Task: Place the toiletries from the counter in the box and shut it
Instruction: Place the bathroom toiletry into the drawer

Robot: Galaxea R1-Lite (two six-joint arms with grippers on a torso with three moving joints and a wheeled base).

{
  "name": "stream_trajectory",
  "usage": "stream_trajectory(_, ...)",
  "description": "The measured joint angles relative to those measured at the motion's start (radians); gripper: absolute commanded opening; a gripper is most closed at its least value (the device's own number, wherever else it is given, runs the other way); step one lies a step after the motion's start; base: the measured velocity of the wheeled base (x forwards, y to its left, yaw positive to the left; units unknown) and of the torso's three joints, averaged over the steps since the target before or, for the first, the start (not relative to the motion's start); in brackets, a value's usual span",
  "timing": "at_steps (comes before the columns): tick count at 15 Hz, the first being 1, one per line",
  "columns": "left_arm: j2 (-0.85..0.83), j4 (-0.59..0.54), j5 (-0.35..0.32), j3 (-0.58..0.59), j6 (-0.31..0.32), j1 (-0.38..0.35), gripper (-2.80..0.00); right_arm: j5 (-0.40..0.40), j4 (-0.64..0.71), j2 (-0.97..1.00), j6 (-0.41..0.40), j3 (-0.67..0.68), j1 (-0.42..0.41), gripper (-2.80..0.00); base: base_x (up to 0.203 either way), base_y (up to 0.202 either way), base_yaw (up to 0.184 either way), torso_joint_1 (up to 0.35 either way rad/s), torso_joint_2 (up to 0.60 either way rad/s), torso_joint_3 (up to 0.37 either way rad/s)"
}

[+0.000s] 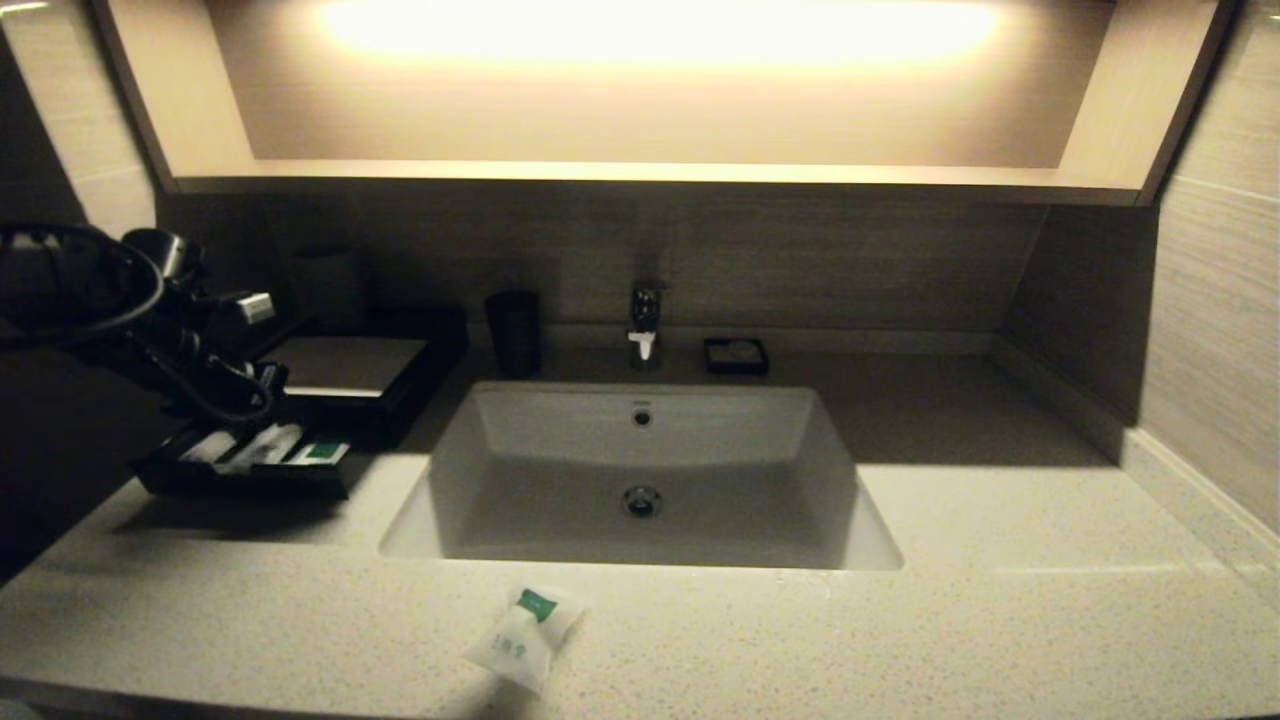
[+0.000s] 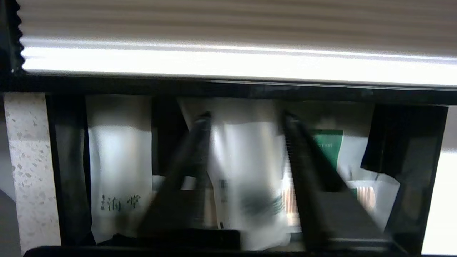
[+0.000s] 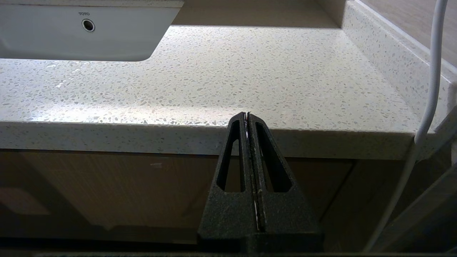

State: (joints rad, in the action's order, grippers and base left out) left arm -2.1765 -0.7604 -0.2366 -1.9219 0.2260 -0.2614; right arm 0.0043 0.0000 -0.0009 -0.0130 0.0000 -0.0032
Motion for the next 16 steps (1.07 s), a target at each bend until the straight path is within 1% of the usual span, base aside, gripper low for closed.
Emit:
stream_trajectory(7,0.029,-0.009,0.002,0.002,0.000,-0.014,0.00,0.000,0.000,0.000,0.000,0.000,0.000,-2.80,0.000,0.000,0.000,0.000,0.00,0.000)
stream_trajectory(9,0.046,-0.033,0.001,0.003,0.001,-0.019,0.00,0.000,0.000,0.000,0.000,0.000,0.000,-2.80,0.000,0.000,0.000,0.000,0.00,0.000)
stream_trajectory(16,0.160,-0.070,-0.002,0.015,0.000,-0.022,0.00,0.000,0.000,0.000,0.000,0.000,0.000,-2.80,0.000,0.000,0.000,0.000,0.00,0.000)
